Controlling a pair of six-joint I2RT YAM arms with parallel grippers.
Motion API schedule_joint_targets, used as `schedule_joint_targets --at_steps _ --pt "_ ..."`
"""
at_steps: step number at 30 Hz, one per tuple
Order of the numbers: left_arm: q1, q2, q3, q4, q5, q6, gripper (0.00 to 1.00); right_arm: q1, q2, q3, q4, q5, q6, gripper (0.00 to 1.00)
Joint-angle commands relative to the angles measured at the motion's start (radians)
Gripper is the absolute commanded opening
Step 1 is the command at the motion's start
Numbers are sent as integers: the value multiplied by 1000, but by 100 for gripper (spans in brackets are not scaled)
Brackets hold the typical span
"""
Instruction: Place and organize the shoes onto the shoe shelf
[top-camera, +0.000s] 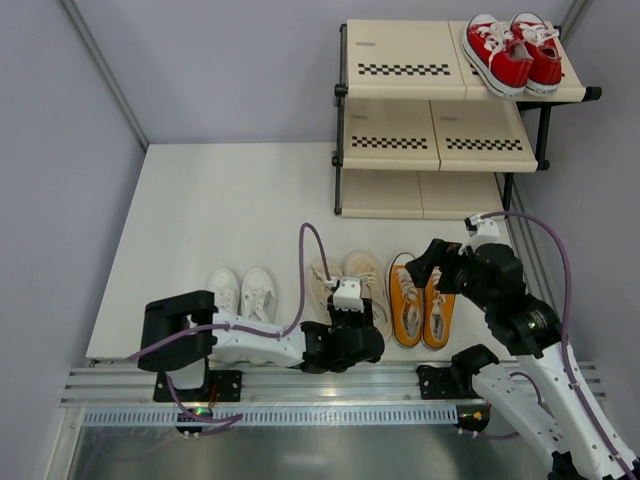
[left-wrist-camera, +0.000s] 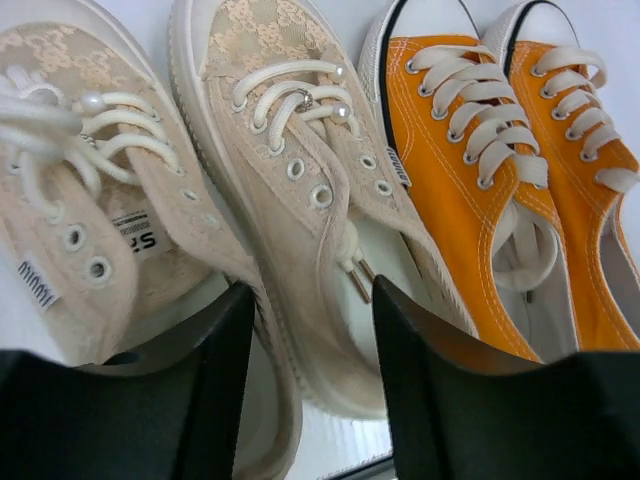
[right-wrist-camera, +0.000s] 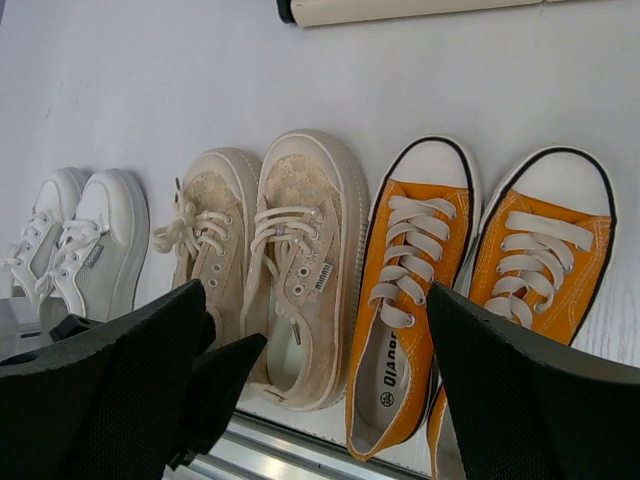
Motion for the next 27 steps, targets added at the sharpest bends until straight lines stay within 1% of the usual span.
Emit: schedule_joint_targets --at_steps 1,2,3,5,6,7,9,10,11,12,13,14,15,16,17,19,22,23,25,27 --pt "-29 -148 -66 81 -27 -107 53 5 41 -14 56 -85 -47 92" --pt "-29 -179 -85 57 -43 -122 59 6 54 -19 57 -99 -51 92" --pt "-29 -228 -99 15 -69 -147 69 11 73 -21 60 -107 -56 92" --pt "-29 -280 -137 -48 -97 -168 75 46 86 -28 76 -109 -55 91" --pt "-29 -329 -145 -112 -123 -179 79 60 97 -30 82 -104 -42 91" --pt "-29 -355 -152 -152 -133 -209 80 80 101 -31 97 -81 -35 91" --pt "-39 -416 -149 -254 -169 -255 82 158 123 -37 115 -51 7 91" --pt "-52 -490 -151 -331 -223 -282 83 192 133 -39 131 -21 25 92" --pt "-73 -534 -157 -367 -252 -286 84 274 152 -40 135 43 40 91" --pt "-82 -573 -160 -391 -270 -286 85 317 172 -40 142 78 56 91" --pt "-85 -649 -165 -439 -284 -280 85 360 219 -42 148 115 102 92" --pt "-87 -682 -166 -465 -291 -282 85 412 247 -45 157 187 120 91" --pt "-87 -711 -171 -489 -294 -280 86 487 274 -45 160 215 145 92" --pt "-87 -772 -174 -519 -298 -280 86 526 341 -42 168 245 186 91" --pt "-87 -795 -175 -567 -298 -282 86 554 371 -34 171 293 208 91" --pt "-89 -843 -175 -632 -301 -300 86 609 426 -25 183 328 241 91" --pt "-89 -921 -178 -759 -294 -354 86 641 523 -2 198 368 281 91" --pt "-89 -958 -180 -828 -288 -387 86 648 581 13 198 381 292 91" --pt "-89 -998 -191 -879 -280 -414 85 658 638 27 201 413 306 91" --pt "-90 -1052 -200 -907 -268 -417 84 661 701 19 238 396 311 91"
